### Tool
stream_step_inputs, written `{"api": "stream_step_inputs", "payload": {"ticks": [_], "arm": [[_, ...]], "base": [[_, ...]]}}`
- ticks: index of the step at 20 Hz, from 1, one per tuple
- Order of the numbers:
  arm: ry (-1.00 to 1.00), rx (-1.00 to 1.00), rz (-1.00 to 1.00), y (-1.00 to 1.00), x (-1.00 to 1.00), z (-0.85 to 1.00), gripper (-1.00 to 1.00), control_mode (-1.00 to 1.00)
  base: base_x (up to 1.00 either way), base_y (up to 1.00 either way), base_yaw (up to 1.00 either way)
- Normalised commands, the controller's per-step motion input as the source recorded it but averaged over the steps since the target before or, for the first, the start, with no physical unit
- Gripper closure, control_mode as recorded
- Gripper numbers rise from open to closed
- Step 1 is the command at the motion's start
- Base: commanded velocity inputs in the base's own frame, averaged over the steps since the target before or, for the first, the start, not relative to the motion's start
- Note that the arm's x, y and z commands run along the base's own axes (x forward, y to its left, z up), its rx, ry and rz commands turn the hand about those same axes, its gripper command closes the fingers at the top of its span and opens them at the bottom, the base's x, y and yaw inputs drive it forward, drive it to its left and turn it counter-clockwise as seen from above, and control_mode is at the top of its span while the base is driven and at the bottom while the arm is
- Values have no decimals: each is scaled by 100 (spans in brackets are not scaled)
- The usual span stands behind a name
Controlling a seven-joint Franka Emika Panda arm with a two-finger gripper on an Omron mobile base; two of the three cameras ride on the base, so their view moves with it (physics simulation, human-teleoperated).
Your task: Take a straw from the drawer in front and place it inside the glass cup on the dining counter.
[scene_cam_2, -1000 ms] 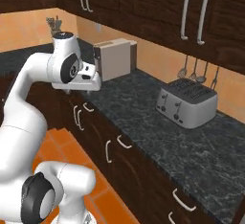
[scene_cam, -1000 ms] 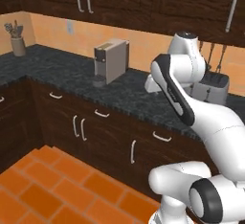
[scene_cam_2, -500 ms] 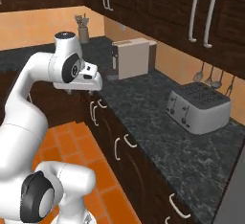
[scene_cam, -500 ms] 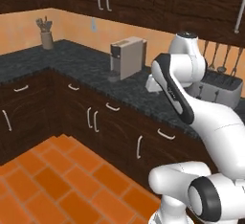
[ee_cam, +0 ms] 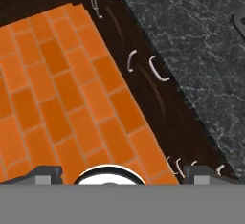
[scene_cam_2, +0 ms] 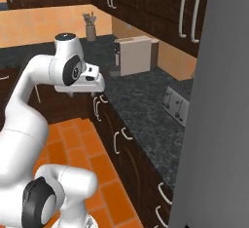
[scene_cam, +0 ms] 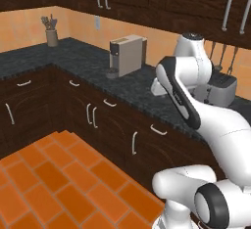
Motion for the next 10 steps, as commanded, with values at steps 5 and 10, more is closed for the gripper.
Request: {"api": "stream_step_inputs", "payload": {"ticks": [5,10], "arm": [[-20,-46,2,17,0,-39,-100,-100],[-23,-59,0,37,2,-81,-100,-100]], "base": [[0,0,0],[0,0,0]]}}
